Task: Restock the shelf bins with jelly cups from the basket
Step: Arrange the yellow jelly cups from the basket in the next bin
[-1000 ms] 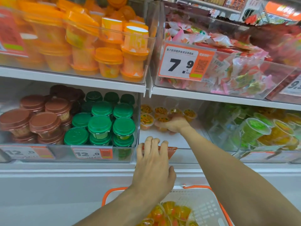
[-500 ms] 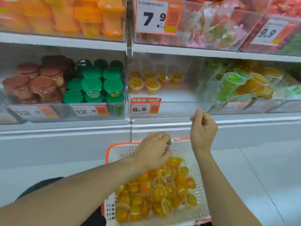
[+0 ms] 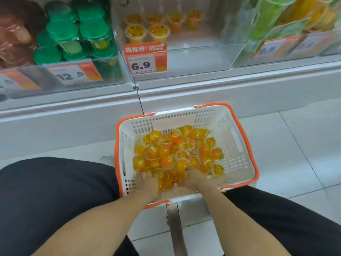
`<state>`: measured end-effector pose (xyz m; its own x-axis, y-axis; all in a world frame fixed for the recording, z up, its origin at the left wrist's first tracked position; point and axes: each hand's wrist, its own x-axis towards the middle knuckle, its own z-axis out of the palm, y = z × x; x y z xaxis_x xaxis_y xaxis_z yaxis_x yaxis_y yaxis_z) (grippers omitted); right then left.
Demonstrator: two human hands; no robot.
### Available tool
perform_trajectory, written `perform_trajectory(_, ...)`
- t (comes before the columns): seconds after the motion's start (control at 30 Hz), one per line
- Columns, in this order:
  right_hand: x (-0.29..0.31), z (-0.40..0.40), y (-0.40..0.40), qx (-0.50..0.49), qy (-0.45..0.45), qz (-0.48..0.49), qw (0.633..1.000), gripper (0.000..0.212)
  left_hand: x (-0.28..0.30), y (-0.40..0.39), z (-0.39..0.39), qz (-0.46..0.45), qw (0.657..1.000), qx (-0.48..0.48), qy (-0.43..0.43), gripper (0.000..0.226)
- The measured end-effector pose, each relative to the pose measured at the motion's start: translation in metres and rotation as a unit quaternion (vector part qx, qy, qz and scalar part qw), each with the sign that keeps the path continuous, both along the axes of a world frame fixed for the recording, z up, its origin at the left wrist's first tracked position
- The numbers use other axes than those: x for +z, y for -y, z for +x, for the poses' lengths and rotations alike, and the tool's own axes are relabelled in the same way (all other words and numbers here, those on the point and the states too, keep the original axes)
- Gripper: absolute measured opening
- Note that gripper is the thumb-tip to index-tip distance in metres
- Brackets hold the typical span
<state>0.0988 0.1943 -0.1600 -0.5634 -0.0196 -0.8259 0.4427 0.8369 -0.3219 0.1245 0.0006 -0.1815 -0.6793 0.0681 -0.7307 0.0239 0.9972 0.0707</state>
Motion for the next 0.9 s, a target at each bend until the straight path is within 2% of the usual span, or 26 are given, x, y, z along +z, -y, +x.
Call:
perform_trajectory(0.1, -0.020, 0.005, 0.009, 0.006, 0.007, 0.053, 0.999, 0.088, -0.004, -0.008, -0.005, -0.011, 0.998, -0.061, 0.012, 0.067)
perform_trajectory(0.17, -0.026, 0.004, 0.013, -0.050, 0.022, 0.086, 0.995, 0.102, -0.011, -0.011, -0.007, -0.022, 0.994, -0.102, 0.032, 0.058)
perform_trajectory(0.27, -0.033, -0.005, 0.012, -0.101, 0.033, 0.072, 0.992, 0.115, -0.015, -0.014, -0.008, -0.016, 0.989, -0.144, 0.041, 0.063)
perform_trajectory(0.37, -0.050, -0.005, 0.009, -0.110, 0.042, 0.066, 0.991, 0.111, -0.021, -0.008, -0.009, -0.027, 0.983, -0.178, 0.039, 0.066)
perform_trajectory(0.5, -0.039, -0.005, 0.010, -0.106, 0.037, 0.083, 0.990, 0.099, -0.021, -0.006, -0.010, -0.042, 0.974, -0.220, 0.007, 0.069)
perform_trajectory(0.63, -0.040, -0.004, 0.010, -0.073, 0.028, 0.104, 0.991, 0.089, -0.014, -0.009, -0.015, -0.060, 0.964, -0.257, -0.015, 0.059)
perform_trajectory(0.73, -0.037, -0.009, 0.010, -0.043, 0.033, 0.106, 0.993, 0.077, -0.012, -0.005, -0.019, -0.053, 0.964, -0.260, -0.035, 0.064)
perform_trajectory(0.9, -0.009, -0.030, 0.006, -0.032, -0.007, 0.114, 0.993, 0.093, -0.009, 0.003, -0.016, 0.023, 0.971, -0.231, -0.064, 0.074)
